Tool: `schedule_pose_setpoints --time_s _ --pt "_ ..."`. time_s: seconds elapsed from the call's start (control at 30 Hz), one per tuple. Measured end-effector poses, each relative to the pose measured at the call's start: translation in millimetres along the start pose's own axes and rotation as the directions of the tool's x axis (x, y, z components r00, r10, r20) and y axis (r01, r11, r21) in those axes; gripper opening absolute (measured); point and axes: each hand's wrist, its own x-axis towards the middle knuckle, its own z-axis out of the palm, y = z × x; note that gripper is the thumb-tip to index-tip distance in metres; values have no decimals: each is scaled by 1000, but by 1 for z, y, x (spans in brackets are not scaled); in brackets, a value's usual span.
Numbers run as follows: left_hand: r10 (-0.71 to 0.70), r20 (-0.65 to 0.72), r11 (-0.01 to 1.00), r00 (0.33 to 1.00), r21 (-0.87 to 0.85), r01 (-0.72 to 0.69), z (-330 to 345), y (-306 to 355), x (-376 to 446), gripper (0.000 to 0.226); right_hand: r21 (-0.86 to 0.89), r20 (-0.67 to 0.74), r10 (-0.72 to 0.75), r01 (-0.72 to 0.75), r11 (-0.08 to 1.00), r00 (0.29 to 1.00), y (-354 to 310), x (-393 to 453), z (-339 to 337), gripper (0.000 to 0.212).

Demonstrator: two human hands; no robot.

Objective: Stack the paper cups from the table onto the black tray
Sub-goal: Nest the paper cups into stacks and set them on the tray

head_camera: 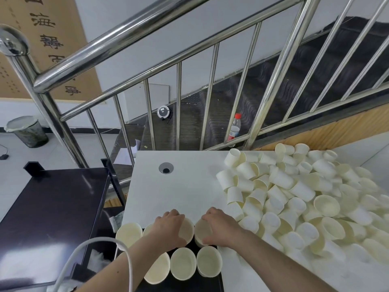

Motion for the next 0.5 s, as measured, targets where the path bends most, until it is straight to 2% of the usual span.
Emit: schedule_pose_setpoints --time_s 0.2,0.33,0.4,0.5 --pt "-3 23 1000 1000 23 3 2 -2 9 59 -35 -4 -20 20 999 1000 2 8 5 51" --pt "-7 18 1000 1000 -7 7 -1 -3 17 64 -22 17 -34 34 999 999 10 14 3 58" --pt "-14 -11 999 1000 -41 14 -5 -3 21 65 29 -5 -27 28 999 1000 16 19 -2 66" --pt "-22 -95 995 995 -99 13 -12 -2 30 60 90 -70 10 -4 996 997 28 27 -15 64"
